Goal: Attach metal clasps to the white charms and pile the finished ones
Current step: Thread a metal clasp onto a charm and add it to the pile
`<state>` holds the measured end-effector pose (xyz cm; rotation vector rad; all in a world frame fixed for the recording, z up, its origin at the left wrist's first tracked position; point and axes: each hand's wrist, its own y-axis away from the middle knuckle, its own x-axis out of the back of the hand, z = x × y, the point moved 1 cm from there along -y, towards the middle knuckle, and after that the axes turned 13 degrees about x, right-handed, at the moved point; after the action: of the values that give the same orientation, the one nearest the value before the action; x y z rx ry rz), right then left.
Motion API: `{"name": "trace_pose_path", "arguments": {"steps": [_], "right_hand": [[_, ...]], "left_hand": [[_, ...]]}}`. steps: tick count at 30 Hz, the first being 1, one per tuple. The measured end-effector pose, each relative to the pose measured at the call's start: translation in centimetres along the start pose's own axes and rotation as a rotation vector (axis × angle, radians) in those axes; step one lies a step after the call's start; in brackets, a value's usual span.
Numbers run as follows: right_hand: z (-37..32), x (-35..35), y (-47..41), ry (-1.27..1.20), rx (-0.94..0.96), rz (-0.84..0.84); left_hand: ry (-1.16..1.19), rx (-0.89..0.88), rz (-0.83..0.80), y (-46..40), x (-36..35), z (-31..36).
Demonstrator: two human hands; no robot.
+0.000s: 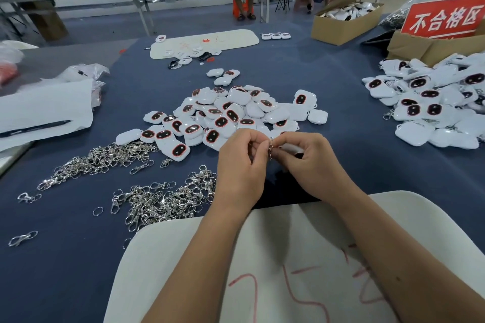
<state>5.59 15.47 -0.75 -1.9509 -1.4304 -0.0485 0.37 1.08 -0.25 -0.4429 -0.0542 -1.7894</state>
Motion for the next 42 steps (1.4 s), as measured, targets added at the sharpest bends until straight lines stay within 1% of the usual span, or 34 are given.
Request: {"name": "trace_pose_path", "arguments": {"steps": [5, 12, 14, 18, 22, 26, 29, 31, 34, 36, 39, 42], "right_hand": [[-0.6, 0.5, -0.1, -0.158, -0.010, 0.064], [-0.6, 0.7, 0.0, -0.171, 0.002, 0.107], [-0.8, 0.6, 0.1, -0.098, 0.060, 0.097], [-1.0, 0.6, 0.0, 0.137, 0.226, 0.045], [-0.9, 1.1, 0.0, 0.337, 0.332, -0.018], [-0.9, 1.4, -0.2, 0.435, 0.391, -0.074], [-0.8, 1.3, -0.3, 0.460, 0.392, -0.078], [-0.7, 1.0, -0.1, 0.368, 0.350, -0.028], [-0.3, 0.8, 0.0, 0.083, 0.149, 0.057], [-0.1, 1.0, -0.1, -0.058, 0.041, 0.040], [-0.3, 1.1, -0.1, -0.178, 0.000, -0.019], [-0.6, 1.1, -0.1, -0.251, -0.017, -0.004]], "left_hand": [[0.007, -0.050, -0.008, 0.0, 0.1, 0.2], [-0.018, -0.081, -0.022, 0.0, -0.1, 0.0], [-0.040, -0.076, -0.028, -0.1, 0.0, -0.1], [-0.113, -0.107, -0.047, -0.1, 0.3, -0.3], [-0.205, -0.112, -0.047, 0.0, 0.3, -0.4], [-0.241, -0.104, -0.067, 0.1, 0.3, -0.4], [-0.245, -0.091, -0.055, 0.1, 0.3, -0.5], [-0.231, -0.099, -0.035, 0.1, 0.2, -0.4], [-0.185, -0.117, 0.006, 0.0, 0.1, -0.3], [-0.146, -0.136, 0.028, 0.1, 0.1, -0.1], [-0.089, -0.154, 0.044, 0.1, 0.1, 0.1], [-0.059, -0.168, 0.026, 0.1, 0.0, 0.2]]}}
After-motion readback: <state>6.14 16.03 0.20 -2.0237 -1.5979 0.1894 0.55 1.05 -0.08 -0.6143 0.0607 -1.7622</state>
